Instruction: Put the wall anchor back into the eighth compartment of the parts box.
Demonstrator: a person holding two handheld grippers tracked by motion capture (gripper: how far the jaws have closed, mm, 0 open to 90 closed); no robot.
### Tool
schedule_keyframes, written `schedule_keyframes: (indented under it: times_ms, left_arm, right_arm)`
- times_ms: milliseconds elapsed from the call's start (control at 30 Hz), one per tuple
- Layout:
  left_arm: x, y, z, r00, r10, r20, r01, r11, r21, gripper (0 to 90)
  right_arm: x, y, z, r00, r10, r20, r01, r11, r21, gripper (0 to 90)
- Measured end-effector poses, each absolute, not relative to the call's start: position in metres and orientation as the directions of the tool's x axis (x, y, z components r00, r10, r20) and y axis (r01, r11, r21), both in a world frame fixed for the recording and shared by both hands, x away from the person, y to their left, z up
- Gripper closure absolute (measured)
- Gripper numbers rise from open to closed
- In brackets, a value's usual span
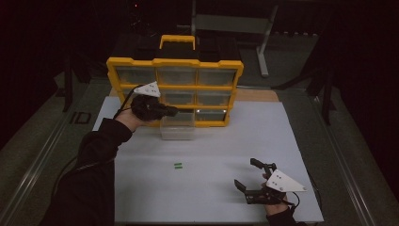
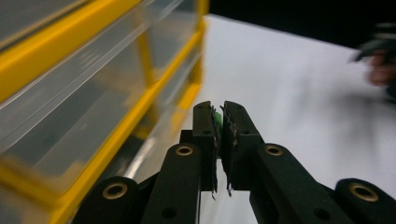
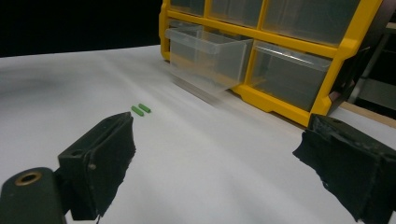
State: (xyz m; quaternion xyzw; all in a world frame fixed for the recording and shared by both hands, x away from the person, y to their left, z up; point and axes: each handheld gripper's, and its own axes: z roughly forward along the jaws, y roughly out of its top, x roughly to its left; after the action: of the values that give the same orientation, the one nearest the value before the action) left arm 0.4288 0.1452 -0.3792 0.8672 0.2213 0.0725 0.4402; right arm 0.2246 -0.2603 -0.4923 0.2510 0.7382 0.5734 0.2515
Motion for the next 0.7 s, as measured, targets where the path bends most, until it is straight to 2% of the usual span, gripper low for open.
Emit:
schedule_keyframes:
  times_ms: [367,500,700]
  left_arm:
    - [0.431,0.135,-0.398,0.878,0.472,-0.078,0.368,-0.564,0.739,83.8]
    - [0.435,0.128,-0.405,0.843,0.534,-0.068,0.425,-0.583,0.692,83.7]
    - [0.437,0.124,-0.410,0.832,0.551,-0.068,0.448,-0.594,0.668,82.1]
  right_arm:
    - [0.224,-0.260,-0.493,-0.748,0.658,-0.090,0.079,0.222,0.972,9.2]
    - [0.225,-0.260,-0.493,-0.751,0.654,-0.087,0.084,0.226,0.971,9.2]
    - [0.225,-0.260,-0.493,-0.753,0.653,-0.087,0.086,0.229,0.970,9.3]
